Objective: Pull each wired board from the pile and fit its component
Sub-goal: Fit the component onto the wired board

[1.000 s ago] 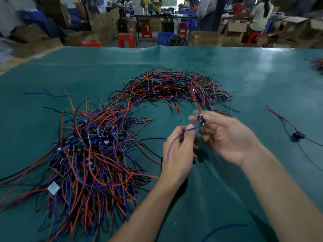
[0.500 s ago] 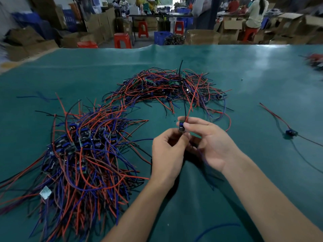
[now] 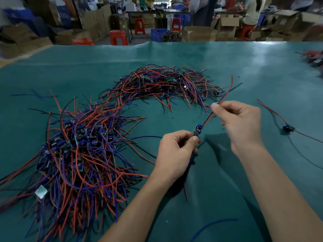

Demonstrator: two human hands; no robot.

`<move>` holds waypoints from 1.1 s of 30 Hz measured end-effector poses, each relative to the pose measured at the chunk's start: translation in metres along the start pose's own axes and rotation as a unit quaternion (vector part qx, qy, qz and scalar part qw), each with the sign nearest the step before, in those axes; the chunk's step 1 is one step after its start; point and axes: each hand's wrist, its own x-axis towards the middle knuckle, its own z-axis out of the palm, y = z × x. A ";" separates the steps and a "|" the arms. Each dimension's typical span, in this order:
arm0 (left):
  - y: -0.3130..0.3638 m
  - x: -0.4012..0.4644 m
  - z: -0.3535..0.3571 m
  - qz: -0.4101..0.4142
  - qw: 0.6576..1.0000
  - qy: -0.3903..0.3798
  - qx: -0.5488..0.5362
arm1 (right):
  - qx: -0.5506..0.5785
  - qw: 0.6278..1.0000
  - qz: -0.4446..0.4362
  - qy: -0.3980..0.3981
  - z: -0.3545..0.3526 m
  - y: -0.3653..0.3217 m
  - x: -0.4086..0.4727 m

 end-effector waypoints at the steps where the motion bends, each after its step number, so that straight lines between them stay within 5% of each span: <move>1: 0.000 0.000 0.000 -0.002 1.000 -0.006 0.005 | 0.012 1.000 0.001 0.028 -0.005 0.001 0.004; 5: 0.000 0.000 0.000 -0.004 1.000 -0.009 0.022 | 0.103 0.984 0.048 0.136 -0.018 0.003 0.013; 9: -0.002 0.003 -0.001 0.015 0.996 0.083 0.008 | 0.203 0.942 0.168 0.206 -0.014 0.005 0.012; 11: -0.005 0.006 -0.002 0.016 0.991 0.132 -0.008 | 0.169 0.949 0.233 0.129 0.001 0.003 0.003; 13: -0.006 0.007 -0.003 0.021 0.987 0.155 -0.027 | 0.100 0.962 0.254 -0.031 0.020 0.004 -0.014; 15: -0.005 0.007 -0.002 0.028 0.989 0.141 -0.041 | 0.051 0.966 0.186 -0.173 0.036 0.004 -0.030; 17: -0.004 0.006 -0.002 0.030 0.993 0.110 -0.035 | 0.036 0.973 0.092 -0.208 0.042 0.004 -0.039; 21: -0.003 0.006 -0.003 0.028 0.997 0.071 0.017 | -0.019 0.989 -0.017 -0.146 0.034 0.003 -0.033; 28: 0.005 -0.003 0.003 0.045 0.995 0.021 0.082 | 0.090 0.990 -0.104 -0.008 0.034 -0.071 -0.017; 33: 0.005 -0.005 0.001 0.048 0.990 0.044 0.127 | 0.148 0.959 -0.093 -0.224 0.102 -0.141 -0.038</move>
